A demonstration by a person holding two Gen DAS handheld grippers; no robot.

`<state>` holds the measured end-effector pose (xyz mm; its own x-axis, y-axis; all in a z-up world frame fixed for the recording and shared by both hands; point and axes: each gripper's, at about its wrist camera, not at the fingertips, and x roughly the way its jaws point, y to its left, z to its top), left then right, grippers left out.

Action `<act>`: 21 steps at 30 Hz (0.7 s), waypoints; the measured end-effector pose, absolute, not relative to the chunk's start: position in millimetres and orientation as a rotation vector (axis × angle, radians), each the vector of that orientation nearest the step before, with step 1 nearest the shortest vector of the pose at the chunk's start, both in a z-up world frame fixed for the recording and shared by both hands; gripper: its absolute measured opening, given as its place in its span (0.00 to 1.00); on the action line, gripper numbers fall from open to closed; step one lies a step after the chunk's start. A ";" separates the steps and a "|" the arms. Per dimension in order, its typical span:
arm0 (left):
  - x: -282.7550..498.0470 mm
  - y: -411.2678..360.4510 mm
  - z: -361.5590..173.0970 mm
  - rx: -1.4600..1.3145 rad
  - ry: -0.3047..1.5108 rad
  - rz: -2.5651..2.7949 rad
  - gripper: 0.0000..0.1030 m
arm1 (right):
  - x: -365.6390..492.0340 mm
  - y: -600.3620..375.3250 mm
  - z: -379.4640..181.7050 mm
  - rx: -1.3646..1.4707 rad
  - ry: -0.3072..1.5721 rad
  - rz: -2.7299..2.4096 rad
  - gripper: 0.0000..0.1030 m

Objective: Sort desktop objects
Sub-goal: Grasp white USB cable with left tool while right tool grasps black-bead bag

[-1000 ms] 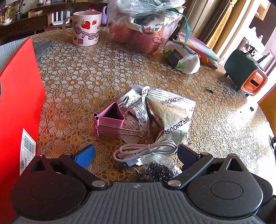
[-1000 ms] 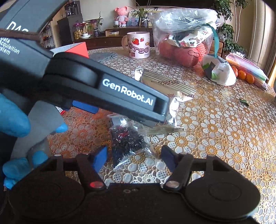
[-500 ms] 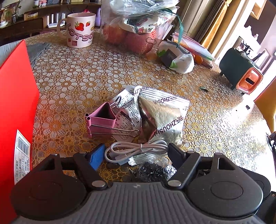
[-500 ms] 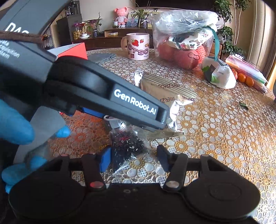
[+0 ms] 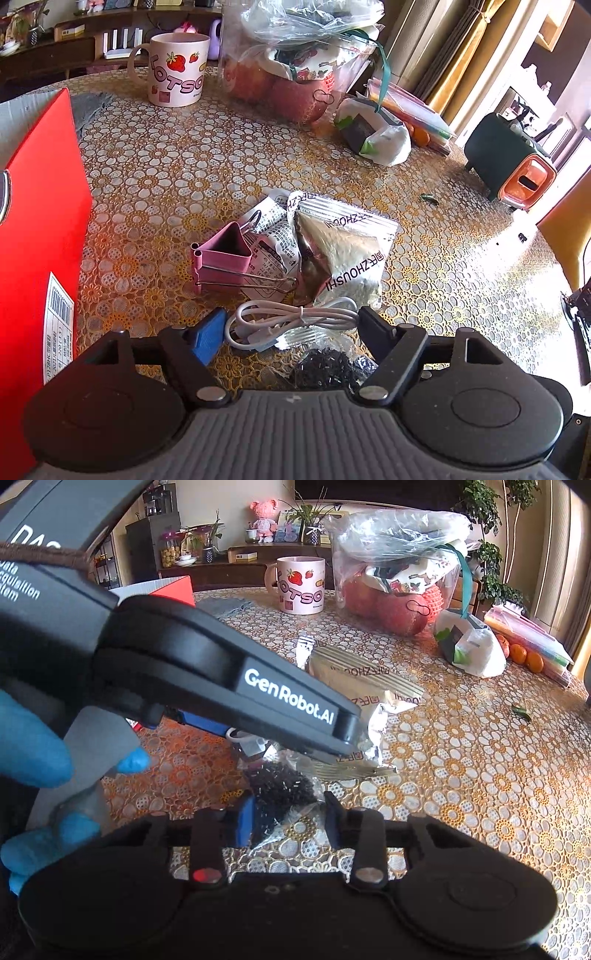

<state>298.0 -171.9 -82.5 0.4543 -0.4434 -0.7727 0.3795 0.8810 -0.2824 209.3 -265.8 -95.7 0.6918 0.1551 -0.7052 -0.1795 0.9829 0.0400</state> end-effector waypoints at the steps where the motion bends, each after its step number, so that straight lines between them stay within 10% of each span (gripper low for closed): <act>1: 297.0 -171.1 -80.8 -0.075 0.974 -0.509 0.75 | 208.3 -266.0 -95.1 -0.032 0.784 0.188 0.34; 21: 252.0 -141.5 -16.9 -0.077 0.900 -0.564 0.74 | 176.0 -269.3 -55.3 -0.018 0.748 0.175 0.33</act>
<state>252.0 -141.5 -16.9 0.4877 -0.4946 -0.7194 0.4315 0.8529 -0.2939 176.0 -269.3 -55.3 0.7191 0.1515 -0.6781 -0.1645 0.9853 0.0457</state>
